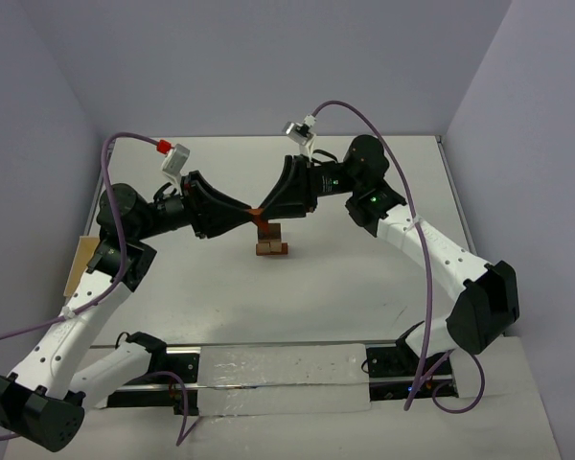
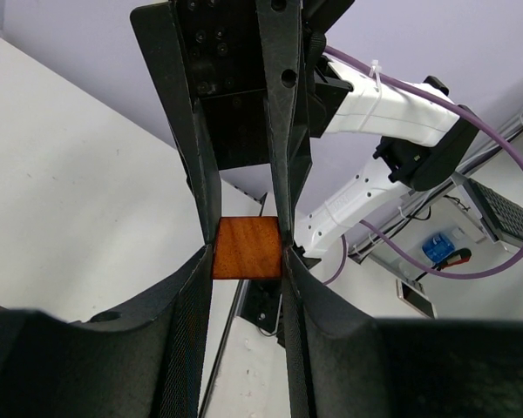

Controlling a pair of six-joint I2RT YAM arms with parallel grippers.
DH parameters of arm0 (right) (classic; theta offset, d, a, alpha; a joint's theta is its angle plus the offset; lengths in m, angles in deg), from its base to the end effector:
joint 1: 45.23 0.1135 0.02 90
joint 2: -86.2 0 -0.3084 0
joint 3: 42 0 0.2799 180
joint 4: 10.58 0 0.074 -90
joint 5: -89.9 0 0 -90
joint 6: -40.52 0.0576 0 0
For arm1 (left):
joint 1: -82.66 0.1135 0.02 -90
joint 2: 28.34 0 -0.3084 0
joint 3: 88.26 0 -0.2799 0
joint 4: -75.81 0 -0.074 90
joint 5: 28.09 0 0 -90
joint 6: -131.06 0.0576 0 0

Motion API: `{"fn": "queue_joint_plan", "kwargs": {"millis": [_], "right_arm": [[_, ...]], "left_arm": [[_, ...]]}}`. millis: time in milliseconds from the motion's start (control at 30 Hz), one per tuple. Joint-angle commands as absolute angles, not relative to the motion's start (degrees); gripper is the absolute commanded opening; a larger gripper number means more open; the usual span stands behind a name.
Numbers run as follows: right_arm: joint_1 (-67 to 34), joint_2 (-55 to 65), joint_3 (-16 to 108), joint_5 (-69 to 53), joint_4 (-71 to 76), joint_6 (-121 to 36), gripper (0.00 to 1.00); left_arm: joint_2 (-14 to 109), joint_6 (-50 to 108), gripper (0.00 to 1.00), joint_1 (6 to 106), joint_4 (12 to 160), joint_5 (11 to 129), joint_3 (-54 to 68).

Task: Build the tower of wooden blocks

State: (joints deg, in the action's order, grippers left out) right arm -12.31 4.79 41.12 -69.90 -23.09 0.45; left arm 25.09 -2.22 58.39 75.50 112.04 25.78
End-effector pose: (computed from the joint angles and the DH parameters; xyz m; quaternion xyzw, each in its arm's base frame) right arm 0.2600 0.2327 0.4499 -0.3721 0.5649 0.6917 0.2528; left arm 0.1802 -0.1298 0.4466 0.2334 0.6118 -0.6133 0.4417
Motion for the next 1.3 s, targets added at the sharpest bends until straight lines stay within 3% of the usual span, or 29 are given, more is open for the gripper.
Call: {"fn": "queue_joint_plan", "kwargs": {"millis": [0, 33, 67, 167, 200, 267, 367, 533, 800, 933, 1267], "right_arm": [[-12.6, 7.1, 41.2, -70.4, -26.2, 0.2, 0.29], [-12.6, 7.1, 41.2, -70.5, -26.1, -0.3, 0.26], [-12.6, 7.1, 41.5, -70.7, -25.4, -1.1, 0.22], [-12.8, 7.1, 43.7, -71.3, -18.7, -7.2, 0.10], [-12.9, 6.9, 45.9, -70.9, -11.5, -13.7, 0.07], [-13.1, 6.2, 53.0, -68.1, 12.0, -35.3, 0.02], [-13.0, 3.8, 61.0, -60.8, 35.3, -60.7, 0.00], [-13.0, -0.2, 65.0, -47.6, 51.7, -85.1, 0.00], [-12.4, -8.1, 71.0, -35.3, 59.3, -97.0, 0.00], [-11.0, -12.1, 75.5, -32.1, 61.0, -98.7, 0.00], [-6.2, -19.5, 80.6, -25.1, 61.1, -101.3, 0.00]], "left_arm": [[24.8, -2.3, 0.00, 58.8, 75.1, 111.8, 25.9], [24.9, -1.9, 0.05, 58.8, 76.2, 111.7, 25.7], [25.0, -1.5, 0.18, 58.8, 77.6, 111.4, 25.5], [25.5, 1.2, 0.85, 58.9, 84.0, 109.7, 23.4], [26.0, 2.3, 0.99, 59.3, 86.6, 109.5, 22.3], [27.2, 3.3, 0.99, 61.7, 91.5, 111.6, 20.8], [28.6, 4.7, 0.99, 67.5, 96.5, 116.6, 18.4], [33.7, 10.7, 0.99, 77.9, 106.3, 124.2, 12.4], [42.5, 35.1, 0.99, 84.4, 130.1, 123.9, 3.7], [41.5, 39.2, 0.99, 84.5, 131.3, 120.6, 3.8], [41.1, 35.3, 0.99, 88.4, 126.7, 127.7, 7.2]]}}
